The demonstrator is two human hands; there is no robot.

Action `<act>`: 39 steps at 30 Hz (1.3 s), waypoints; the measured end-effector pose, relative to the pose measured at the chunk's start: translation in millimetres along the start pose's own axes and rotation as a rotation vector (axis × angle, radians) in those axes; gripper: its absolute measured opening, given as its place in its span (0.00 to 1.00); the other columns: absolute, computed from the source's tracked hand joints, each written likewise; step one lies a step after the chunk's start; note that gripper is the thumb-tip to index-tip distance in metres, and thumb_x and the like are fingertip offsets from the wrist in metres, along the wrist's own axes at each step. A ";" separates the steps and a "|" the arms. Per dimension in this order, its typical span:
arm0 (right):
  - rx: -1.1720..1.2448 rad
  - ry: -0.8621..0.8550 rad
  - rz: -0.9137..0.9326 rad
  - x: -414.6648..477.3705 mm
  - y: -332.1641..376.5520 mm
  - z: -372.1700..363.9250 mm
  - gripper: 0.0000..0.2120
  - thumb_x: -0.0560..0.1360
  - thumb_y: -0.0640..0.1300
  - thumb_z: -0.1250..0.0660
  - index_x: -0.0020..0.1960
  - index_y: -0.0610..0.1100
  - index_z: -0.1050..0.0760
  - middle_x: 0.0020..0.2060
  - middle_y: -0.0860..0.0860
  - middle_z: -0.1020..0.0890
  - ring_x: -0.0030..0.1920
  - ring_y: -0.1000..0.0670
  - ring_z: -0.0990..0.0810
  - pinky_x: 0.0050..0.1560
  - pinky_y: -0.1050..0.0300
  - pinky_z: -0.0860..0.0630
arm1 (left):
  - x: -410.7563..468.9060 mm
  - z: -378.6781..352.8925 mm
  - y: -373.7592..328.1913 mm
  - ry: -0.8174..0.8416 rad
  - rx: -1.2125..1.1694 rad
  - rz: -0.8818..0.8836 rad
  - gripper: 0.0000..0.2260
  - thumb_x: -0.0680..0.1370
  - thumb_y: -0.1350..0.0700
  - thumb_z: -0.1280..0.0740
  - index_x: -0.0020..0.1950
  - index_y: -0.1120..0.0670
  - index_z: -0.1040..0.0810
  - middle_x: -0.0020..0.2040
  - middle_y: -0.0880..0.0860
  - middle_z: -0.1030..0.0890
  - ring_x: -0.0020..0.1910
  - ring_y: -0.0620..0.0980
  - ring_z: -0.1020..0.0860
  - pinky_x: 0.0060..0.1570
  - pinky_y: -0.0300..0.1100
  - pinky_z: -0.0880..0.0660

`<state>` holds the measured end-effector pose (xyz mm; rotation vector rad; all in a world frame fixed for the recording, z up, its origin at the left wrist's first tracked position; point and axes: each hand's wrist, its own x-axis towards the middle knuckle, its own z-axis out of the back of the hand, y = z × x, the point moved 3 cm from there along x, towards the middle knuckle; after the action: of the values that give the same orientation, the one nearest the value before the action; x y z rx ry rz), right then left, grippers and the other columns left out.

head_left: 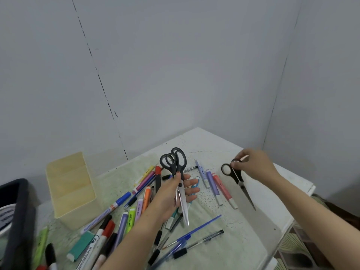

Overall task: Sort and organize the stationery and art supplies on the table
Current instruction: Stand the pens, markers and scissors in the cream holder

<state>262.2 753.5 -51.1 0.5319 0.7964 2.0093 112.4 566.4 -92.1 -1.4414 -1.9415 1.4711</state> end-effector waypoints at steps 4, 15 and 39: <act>0.293 0.041 0.064 -3.4 42.6 4.2 0.04 0.69 0.45 0.25 0.39 0.48 0.20 0.34 0.48 0.18 0.32 0.52 0.25 0.32 0.61 0.31 | 0.9 -0.6 1.8 0.010 -0.002 0.024 0.17 0.83 0.52 0.48 0.53 0.63 0.26 0.51 0.62 0.17 0.47 0.57 0.17 0.46 0.48 0.20; 0.530 0.112 0.071 -9.1 84.1 -47.2 0.05 0.70 0.44 0.26 0.38 0.45 0.21 0.32 0.53 0.17 0.30 0.61 0.23 0.39 0.63 0.29 | -7.9 -4.9 0.0 0.168 0.157 0.032 0.22 0.83 0.47 0.51 0.57 0.61 0.25 0.45 0.57 0.17 0.36 0.51 0.20 0.37 0.43 0.23; 0.549 0.648 0.349 -5.6 102.8 -82.1 0.19 0.75 0.41 0.32 0.65 0.53 0.26 0.57 0.45 0.22 0.46 0.54 0.18 0.42 0.64 0.23 | -11.6 18.4 -1.2 0.259 0.093 0.013 0.14 0.76 0.54 0.40 0.57 0.62 0.27 0.37 0.55 0.21 0.28 0.47 0.26 0.31 0.39 0.27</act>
<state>153.8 680.2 -36.2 0.3243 1.7840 2.3087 103.6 546.7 -95.4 -1.5213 -1.6895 1.2896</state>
